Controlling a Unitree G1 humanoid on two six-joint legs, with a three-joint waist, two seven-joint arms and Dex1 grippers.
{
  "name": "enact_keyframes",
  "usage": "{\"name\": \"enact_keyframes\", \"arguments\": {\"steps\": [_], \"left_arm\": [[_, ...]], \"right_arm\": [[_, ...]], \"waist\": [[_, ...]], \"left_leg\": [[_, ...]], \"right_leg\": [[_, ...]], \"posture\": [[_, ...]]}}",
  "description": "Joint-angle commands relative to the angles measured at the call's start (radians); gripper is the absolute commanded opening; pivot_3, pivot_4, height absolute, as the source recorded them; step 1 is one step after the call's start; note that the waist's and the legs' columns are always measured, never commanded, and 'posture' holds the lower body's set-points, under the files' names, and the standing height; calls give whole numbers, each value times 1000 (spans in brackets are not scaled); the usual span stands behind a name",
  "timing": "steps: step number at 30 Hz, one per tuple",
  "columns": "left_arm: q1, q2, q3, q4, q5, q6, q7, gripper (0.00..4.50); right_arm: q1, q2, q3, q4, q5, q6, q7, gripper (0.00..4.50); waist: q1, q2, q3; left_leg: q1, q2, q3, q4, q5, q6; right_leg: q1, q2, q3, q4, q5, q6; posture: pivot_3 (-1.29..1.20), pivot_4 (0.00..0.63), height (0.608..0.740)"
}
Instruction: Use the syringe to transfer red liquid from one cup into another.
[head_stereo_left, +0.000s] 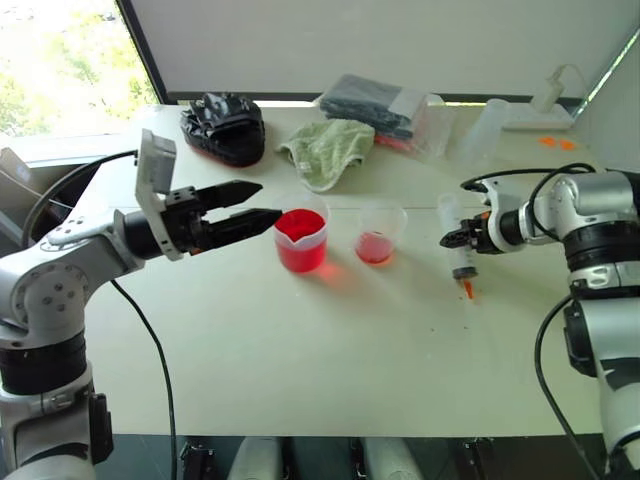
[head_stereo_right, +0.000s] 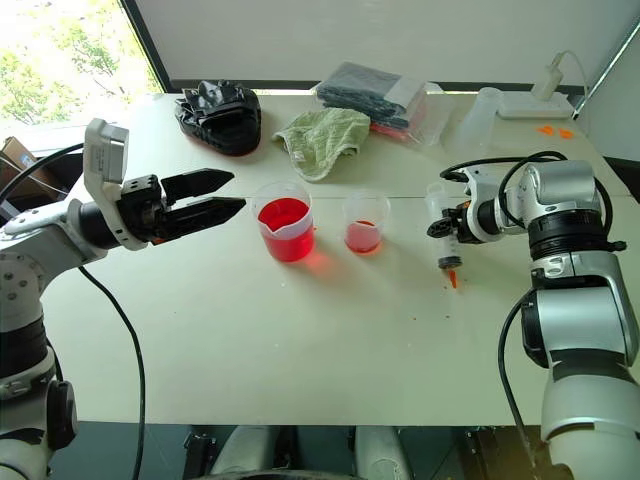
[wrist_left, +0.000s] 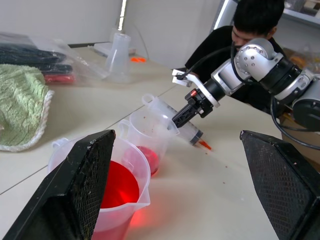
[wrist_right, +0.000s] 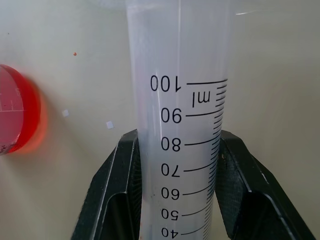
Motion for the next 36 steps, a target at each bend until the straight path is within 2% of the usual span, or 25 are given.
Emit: {"name": "enact_keyframes", "arguments": {"steps": [1, 4, 5, 12, 19, 21, 26, 27, 29, 31, 33, 36], "left_arm": [[5, 1, -4, -32, -25, -25, 8, 4219], [11, -4, -10, -37, -26, -32, 15, 4219], [14, -2, -10, -38, -28, -35, 15, 4219], [29, 19, -12, -33, -36, -51, 2, 4219], [20, 46, -23, -18, -43, -53, -34, 4219], [17, 67, -15, -4, -57, -42, -53, 4219], [57, 170, -31, 51, -8, -68, -160, 4219], [59, 186, -33, 67, -2, -72, -179, 4219], [60, 216, -38, 94, 13, -81, -216, 4219], [58, 237, -43, 113, 25, -92, -242, 4219], [54, 252, -47, 132, 37, -104, -266, 4219], [47, 286, -61, 148, 68, -125, -308, 4219]], "right_arm": [[-29, -1, 29, 36, -56, -45, 34, 2807], [-35, 0, 49, 59, -85, -64, 65, 4349], [-37, 0, 55, 64, -95, -69, 74, 4441], [-25, -23, 89, 22, -136, -99, 151, 4441], [-3, -118, 18, -209, -81, -22, 228, 4441], [45, -163, -27, -349, -41, 0, 251, 4441], [230, -215, -238, -704, 87, -38, 289, 4441], [290, -205, -302, -784, 115, -98, 304, 4441], [455, -268, -352, -957, 142, -231, 402, 4441], [556, -292, -396, -1039, 167, -327, 467, 4441], [599, -277, -436, -1063, 189, -399, 483, 4441], [666, -328, -448, -1062, 212, -444, 554, 4441]], "waist": [[1, 0, 0], [0, 0, 0], [0, 0, 0], [1, 0, 0], [3, 0, 0], [3, 0, 0], [3, 0, 0], [4, 0, 0], [11, 0, 0], [23, 0, 0], [25, 0, 0], [26, 0, 0]], "left_leg": [[0, 0, 0, 0, 0, 0], [0, 0, 0, 0, 0, 0], [0, 0, 0, 0, 0, 0], [0, 0, 0, 0, 0, 0], [0, 0, 0, 0, 0, 0], [0, 0, 0, 0, 0, 0], [0, 0, 0, -1, 0, 0], [0, 0, 0, -1, 0, 0], [-1, 0, -1, -1, 0, 1], [-1, 0, -1, -1, -1, 2], [-1, 0, -1, 0, -1, 2], [1, 0, 0, 1, -2, 4]], "right_leg": [[0, 0, 0, 0, 0, 0], [0, 0, 0, 0, 0, 0], [0, 0, 0, 0, 0, 0], [0, 0, 0, 0, 0, 0], [-1, 0, 0, 0, 0, 0], [-1, 0, 0, 0, 0, 0], [0, 0, 0, -1, 0, 0], [-1, 0, 0, -1, 0, 0], [0, 0, 0, -1, 0, 0], [0, 0, -1, -1, 0, 0], [0, 0, 0, -2, 0, 0], [2, 0, 0, -4, 0, 0]], "posture": [[0, 150, 711], [0, 150, 711], [0, 150, 711], [0, 150, 711], [0, 150, 711], [0, 150, 711], [0, 150, 711], [0, 150, 711], [0, 150, 711], [0, 150, 711], [0, 150, 711], [0, 150, 711]]}}
